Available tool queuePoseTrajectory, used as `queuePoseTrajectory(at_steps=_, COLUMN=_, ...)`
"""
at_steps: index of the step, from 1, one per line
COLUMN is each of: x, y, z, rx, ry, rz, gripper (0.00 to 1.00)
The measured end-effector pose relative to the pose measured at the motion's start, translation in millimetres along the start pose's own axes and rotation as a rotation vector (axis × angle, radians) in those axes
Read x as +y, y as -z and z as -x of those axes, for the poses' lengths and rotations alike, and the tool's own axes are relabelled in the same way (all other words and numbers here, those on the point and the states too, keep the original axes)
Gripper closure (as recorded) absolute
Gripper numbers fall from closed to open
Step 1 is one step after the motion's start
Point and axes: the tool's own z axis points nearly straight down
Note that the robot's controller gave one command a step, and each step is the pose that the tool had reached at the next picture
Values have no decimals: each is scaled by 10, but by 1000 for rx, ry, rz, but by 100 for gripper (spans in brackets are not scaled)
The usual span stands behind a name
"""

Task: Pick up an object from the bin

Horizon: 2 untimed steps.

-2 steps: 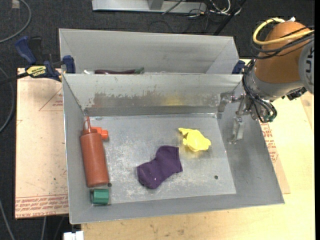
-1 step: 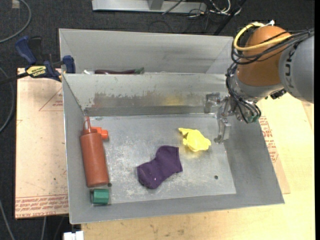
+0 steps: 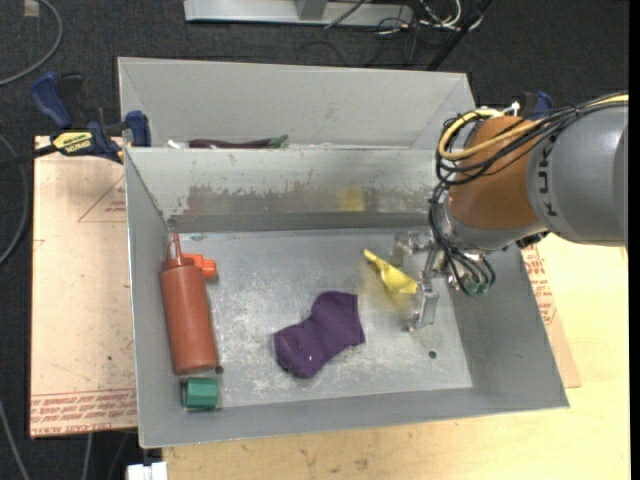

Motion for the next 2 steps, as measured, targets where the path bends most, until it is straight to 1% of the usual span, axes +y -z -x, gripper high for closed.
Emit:
queuePoseTrajectory(at_steps=1, x=146, y=-20, z=164, rx=-10, ry=117, rz=-5, gripper=100)
queuePoseTrajectory(at_steps=2, x=147, y=-20, z=164, rx=-10, ry=118, rz=-5, gripper=100)
